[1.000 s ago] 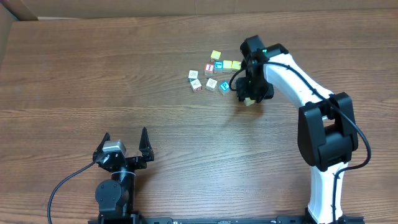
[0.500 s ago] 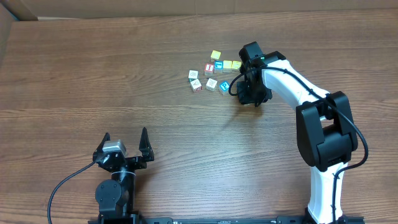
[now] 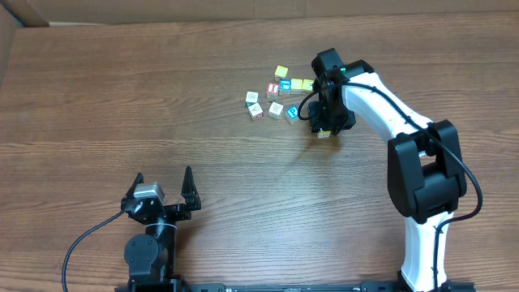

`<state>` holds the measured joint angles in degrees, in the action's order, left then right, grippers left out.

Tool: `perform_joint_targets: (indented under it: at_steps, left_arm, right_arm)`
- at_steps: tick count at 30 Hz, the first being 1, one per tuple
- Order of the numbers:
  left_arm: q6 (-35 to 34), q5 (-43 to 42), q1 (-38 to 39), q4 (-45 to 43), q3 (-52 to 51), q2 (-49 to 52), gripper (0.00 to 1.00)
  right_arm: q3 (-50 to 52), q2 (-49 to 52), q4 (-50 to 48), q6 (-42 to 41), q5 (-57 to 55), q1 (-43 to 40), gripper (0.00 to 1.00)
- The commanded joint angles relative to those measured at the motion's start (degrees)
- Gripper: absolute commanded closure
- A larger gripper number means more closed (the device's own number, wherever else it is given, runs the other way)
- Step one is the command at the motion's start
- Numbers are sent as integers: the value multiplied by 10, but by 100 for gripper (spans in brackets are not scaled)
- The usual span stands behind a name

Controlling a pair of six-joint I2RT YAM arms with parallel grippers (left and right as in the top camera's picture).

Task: Flip 5 blocks
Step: 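Lift the yellow block and rotate it with the right gripper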

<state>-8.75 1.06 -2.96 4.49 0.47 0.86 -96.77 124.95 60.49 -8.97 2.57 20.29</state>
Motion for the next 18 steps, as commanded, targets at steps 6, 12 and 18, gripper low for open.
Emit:
perform_joint_targets:
  at_steps: [6,12,18]
  left_arm:
    - [10,-6,4,-1,-2,-6,0]
    - [10,-6,3,-1,-2,-6,0]
    - [10,-6,3,-1,-2,-6,0]
  right_arm:
    - [-10,-8,1,0,-4,0,58]
    - [-10,-8,1,-1,-3,0,61]
    - [-10,-8,5,-1,-3,0,55]
